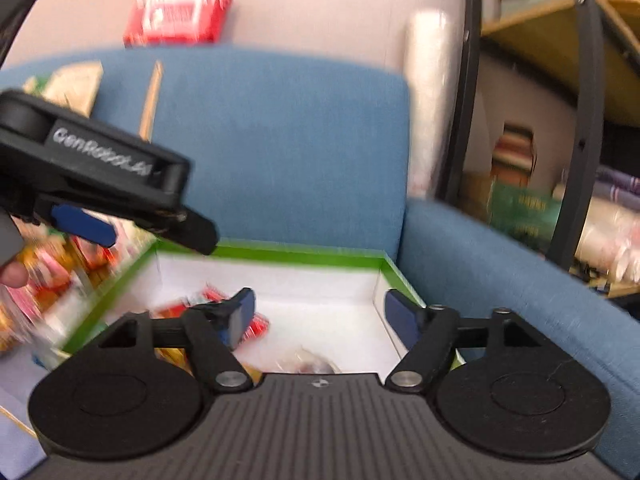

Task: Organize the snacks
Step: 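Grasp the clear GALETTE biscuit bag with both tools together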

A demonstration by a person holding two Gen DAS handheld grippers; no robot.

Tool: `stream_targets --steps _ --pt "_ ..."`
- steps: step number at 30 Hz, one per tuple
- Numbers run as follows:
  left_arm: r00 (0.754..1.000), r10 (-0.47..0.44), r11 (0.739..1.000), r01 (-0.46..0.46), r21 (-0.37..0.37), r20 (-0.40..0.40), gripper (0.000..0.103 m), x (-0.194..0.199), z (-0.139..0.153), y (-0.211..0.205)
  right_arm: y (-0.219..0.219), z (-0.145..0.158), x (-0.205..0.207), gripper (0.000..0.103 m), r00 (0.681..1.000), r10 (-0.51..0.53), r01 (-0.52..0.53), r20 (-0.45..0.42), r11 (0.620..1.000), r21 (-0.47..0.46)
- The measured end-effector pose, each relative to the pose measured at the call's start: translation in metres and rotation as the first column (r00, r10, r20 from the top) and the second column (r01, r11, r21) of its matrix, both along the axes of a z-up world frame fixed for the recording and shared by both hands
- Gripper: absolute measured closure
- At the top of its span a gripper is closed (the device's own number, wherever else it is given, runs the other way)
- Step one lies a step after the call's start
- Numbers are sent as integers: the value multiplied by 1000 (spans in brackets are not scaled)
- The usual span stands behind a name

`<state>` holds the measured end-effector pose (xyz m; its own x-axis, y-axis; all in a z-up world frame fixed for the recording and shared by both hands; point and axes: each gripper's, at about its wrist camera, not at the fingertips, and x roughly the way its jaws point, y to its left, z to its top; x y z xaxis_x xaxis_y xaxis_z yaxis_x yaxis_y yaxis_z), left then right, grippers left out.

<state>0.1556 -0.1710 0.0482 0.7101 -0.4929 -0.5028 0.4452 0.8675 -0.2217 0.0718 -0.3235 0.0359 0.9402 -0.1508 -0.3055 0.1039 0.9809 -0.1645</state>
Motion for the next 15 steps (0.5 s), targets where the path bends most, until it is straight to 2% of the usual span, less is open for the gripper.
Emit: stream_targets --steps 3,5,9,11,15 --pt "999 38 999 -39 21 33 0 -19 7 23 5 4 -10 0 998 56 -55 -7 993 100" --pt "996 79 996 -80 25 28 0 -32 5 42 11 5 -12 0 992 127 -122 -19 978 171" --pt "988 150 989 -150 12 -38 0 -51 -12 87 33 0 -15 0 974 221 -202 -56 951 235" --pt "975 208 978 -208 8 -79 0 -59 -25 113 44 -1 -17 0 959 273 -245 -77 933 265" --pt "950 268 963 -269 14 -159 0 -63 -41 157 65 -6 -19 0 922 372 -316 -111 885 342"
